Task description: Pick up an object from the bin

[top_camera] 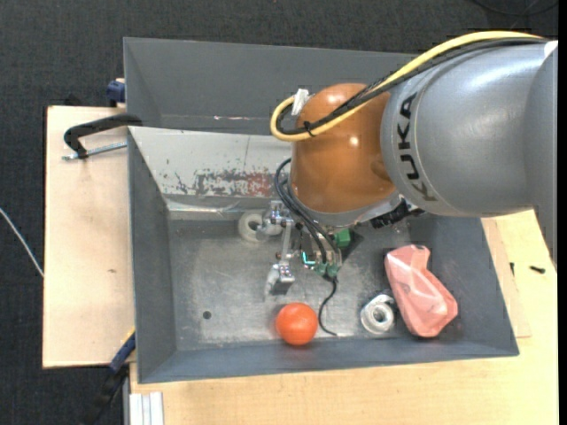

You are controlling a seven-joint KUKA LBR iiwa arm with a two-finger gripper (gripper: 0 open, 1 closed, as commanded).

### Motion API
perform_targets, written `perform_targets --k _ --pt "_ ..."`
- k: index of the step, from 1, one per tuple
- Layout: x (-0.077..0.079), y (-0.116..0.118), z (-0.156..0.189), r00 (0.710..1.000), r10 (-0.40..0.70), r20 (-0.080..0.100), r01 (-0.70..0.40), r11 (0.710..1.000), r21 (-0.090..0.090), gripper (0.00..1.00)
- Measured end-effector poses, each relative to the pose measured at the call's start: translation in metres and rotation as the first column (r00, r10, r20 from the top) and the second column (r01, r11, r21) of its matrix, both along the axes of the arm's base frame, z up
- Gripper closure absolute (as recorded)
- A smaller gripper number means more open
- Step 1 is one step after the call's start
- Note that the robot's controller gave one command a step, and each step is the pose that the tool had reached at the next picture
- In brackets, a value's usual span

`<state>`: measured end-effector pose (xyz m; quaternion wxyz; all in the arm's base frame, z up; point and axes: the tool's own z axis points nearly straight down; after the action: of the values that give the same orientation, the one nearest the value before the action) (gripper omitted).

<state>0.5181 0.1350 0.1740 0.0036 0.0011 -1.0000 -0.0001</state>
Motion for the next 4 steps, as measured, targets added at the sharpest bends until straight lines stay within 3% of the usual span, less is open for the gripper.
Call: perform_targets --k 1,2,3,4 --pt "0.001 -0.001 0.004 1.000 -0.003 0.007 0.003 1.000 0.001 0.00" --pt "0.016 -0.008 -0.014 0.999 -0.051 0.013 0.051 0.999 0.004 0.00" --pt "0.076 -0.090 -0.040 1.000 0.025 0.014 -0.025 1.000 0.001 0.00" --pt "0.079 -0.118 -0.025 0.966 0.257 0.010 -0.257 0.966 -0.002 0.00"
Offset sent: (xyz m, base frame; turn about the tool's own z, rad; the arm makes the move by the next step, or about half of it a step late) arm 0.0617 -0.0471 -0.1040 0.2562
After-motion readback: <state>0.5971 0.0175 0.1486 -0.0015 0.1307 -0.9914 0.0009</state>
